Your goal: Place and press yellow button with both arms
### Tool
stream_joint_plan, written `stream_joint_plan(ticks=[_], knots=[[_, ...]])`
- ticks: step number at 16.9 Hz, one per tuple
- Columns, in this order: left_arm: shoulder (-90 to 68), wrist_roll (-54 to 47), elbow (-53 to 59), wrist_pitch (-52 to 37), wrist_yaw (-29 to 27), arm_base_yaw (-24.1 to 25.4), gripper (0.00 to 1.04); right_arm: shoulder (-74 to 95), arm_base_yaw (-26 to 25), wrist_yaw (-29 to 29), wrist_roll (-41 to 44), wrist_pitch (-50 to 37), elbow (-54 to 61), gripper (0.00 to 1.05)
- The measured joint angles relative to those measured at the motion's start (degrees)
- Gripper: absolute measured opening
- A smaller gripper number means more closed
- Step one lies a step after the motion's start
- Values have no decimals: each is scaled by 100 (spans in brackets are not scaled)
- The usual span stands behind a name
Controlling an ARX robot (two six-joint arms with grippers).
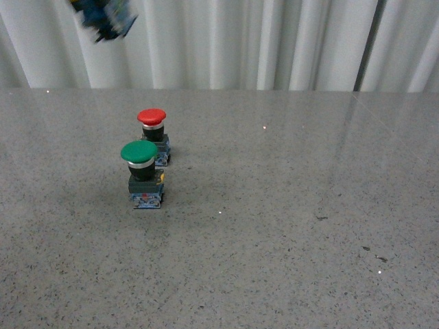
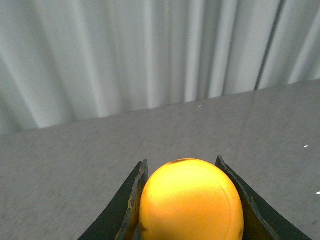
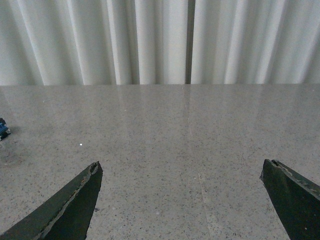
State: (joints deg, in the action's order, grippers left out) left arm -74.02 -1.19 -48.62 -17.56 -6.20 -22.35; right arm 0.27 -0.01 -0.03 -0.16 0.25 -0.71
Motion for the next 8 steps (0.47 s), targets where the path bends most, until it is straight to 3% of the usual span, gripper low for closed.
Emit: stream_joint_plan(ticks=[2, 4, 8], knots=[[-704, 323, -446, 46, -236, -726, 34, 0, 0, 0, 0, 0, 0, 98], [-1475, 813, -645, 22, -461, -1115, 34, 0, 0, 0, 0, 0, 0, 98], [-2581, 1703, -966, -164, -1001, -1193, 34, 0, 0, 0, 2, 0, 0, 98]])
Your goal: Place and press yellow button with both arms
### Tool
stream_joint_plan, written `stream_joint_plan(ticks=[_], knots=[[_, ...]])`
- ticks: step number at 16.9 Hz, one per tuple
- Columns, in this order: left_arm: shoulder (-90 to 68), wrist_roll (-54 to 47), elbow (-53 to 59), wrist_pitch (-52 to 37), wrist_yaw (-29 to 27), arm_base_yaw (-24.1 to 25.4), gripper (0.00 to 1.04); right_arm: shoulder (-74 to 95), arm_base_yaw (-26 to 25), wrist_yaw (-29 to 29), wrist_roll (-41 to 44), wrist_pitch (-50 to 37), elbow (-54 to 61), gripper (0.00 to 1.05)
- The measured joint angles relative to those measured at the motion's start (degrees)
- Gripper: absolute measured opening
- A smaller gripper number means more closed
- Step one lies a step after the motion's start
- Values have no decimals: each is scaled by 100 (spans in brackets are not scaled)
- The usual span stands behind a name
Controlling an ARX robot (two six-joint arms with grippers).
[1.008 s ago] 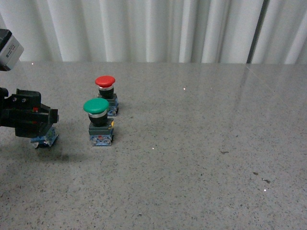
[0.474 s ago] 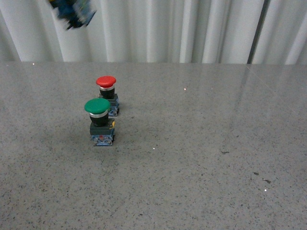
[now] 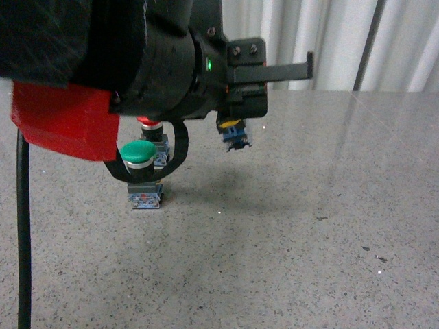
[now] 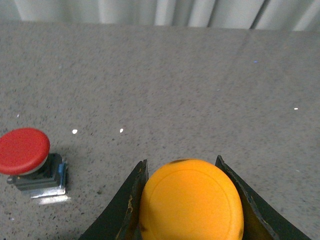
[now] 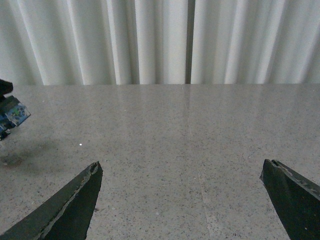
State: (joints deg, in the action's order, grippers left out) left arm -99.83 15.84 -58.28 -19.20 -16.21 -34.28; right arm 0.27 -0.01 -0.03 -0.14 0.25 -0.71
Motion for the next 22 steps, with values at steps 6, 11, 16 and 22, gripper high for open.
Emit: stream_joint_plan(ticks=[6, 11, 16, 22], knots=[[-1082, 173, -868, 542, 573, 98, 33, 0, 0, 0, -2, 0, 0, 98], [-1161, 120, -916, 688, 573, -105, 33, 0, 0, 0, -2, 0, 0, 98], [-1161, 125, -907, 719, 455, -120, 33, 0, 0, 0, -2, 0, 0, 98], [-1161, 170, -903, 739, 485, -201, 84, 0, 0, 0, -2, 0, 0, 98]])
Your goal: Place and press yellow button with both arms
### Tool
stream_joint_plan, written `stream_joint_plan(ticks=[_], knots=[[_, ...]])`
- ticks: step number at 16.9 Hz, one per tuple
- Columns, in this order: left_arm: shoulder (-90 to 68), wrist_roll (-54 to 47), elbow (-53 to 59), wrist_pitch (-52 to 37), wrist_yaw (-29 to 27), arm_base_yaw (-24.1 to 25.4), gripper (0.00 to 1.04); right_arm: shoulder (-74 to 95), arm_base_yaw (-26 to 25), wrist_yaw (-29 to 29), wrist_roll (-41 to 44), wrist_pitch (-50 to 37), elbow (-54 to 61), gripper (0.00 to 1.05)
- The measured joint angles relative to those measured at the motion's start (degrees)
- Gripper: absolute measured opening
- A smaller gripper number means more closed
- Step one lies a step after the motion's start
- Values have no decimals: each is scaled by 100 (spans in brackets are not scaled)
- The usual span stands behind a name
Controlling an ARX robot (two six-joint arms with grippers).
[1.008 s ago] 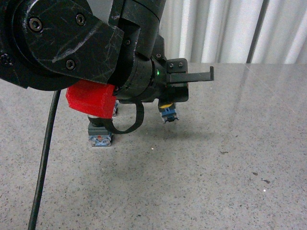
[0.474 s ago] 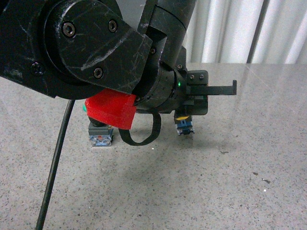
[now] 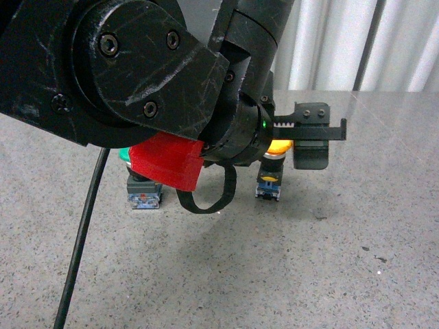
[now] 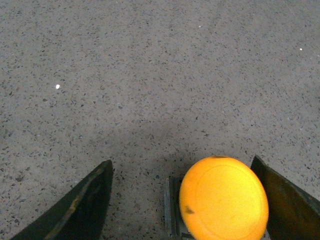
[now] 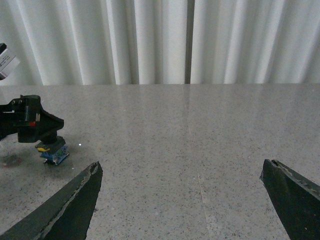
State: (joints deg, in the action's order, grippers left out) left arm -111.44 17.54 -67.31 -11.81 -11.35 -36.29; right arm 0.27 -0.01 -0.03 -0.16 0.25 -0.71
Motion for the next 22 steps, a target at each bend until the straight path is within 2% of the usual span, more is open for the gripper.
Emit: stream_joint_plan(ticks=[1, 2, 3, 4, 5, 6, 8, 10, 12, 19, 20, 22], knots=[[9, 2, 4, -20, 4, -11, 95, 0, 0, 0, 0, 0, 0, 98], [31, 0, 9, -52, 0, -9, 100, 0, 0, 0, 0, 0, 0, 98], [387, -142, 20, -313, -111, 83, 98, 0, 0, 0, 0, -2, 0, 98], [1180, -688, 210, -911, -378, 461, 98, 0, 0, 0, 0, 0, 0, 98], [2476, -1585, 1193, -1681, -640, 1091, 98, 0, 0, 0, 0, 0, 0, 98], [3845, -2131, 2267, -1823, -439, 1486, 98, 0, 0, 0, 0, 0, 0, 98], [5029, -2288, 3123, -1381, -313, 1735, 96, 0, 0, 0, 0, 0, 0, 98], [6260, -1971, 4127, -916, -271, 2216, 75, 0, 0, 0, 0, 0, 0, 98], [7036, -1856, 4830, -981, -107, 2507, 57, 0, 0, 0, 0, 2, 0, 98], [7385, -1797, 5163, -1093, 170, 2669, 37, 0, 0, 0, 0, 0, 0, 98], [7464, -1794, 5292, -1093, 251, 2739, 29, 0, 0, 0, 0, 0, 0, 98], [7731, -1792, 5650, -1049, 409, 2918, 8, 0, 0, 0, 0, 0, 0, 98]])
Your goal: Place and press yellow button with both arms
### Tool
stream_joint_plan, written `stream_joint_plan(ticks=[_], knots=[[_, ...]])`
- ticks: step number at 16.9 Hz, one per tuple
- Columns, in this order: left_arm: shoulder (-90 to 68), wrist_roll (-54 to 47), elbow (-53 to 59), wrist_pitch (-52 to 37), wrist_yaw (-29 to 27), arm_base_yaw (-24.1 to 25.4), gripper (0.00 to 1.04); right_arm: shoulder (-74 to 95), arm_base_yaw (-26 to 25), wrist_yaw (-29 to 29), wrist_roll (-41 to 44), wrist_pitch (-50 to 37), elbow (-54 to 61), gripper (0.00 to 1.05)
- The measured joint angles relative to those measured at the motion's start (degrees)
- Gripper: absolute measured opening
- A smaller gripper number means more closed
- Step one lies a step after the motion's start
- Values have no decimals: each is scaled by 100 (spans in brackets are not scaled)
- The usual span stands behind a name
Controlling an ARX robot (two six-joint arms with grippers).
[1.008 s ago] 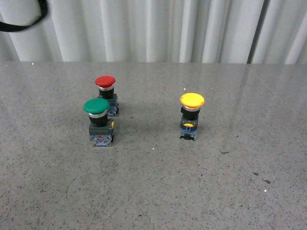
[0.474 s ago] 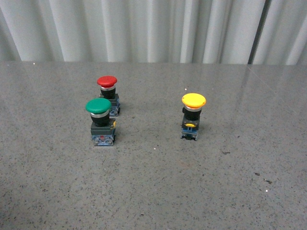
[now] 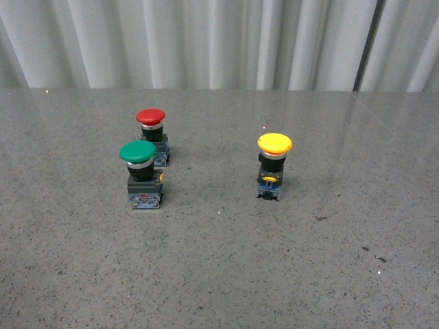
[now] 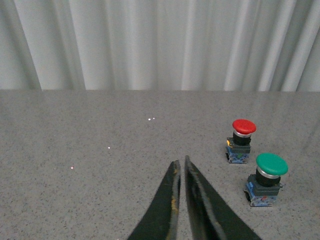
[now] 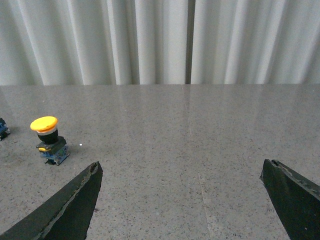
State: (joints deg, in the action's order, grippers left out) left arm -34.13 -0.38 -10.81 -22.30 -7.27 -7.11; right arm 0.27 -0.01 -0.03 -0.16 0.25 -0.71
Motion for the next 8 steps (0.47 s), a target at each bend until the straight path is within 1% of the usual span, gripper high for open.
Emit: stream_joint_plan(ticks=[1, 2, 3, 8], knots=[[153, 20, 96, 0, 57, 74, 2, 0, 0, 0, 0, -2, 0, 98], [516, 15, 330, 107, 616, 584, 2, 0, 0, 0, 0, 0, 0, 98], [608, 17, 398, 149, 688, 710, 2, 0, 0, 2, 0, -2, 0, 98], [1161, 24, 682, 417, 726, 695, 2, 0, 0, 0, 0, 2, 0, 98]])
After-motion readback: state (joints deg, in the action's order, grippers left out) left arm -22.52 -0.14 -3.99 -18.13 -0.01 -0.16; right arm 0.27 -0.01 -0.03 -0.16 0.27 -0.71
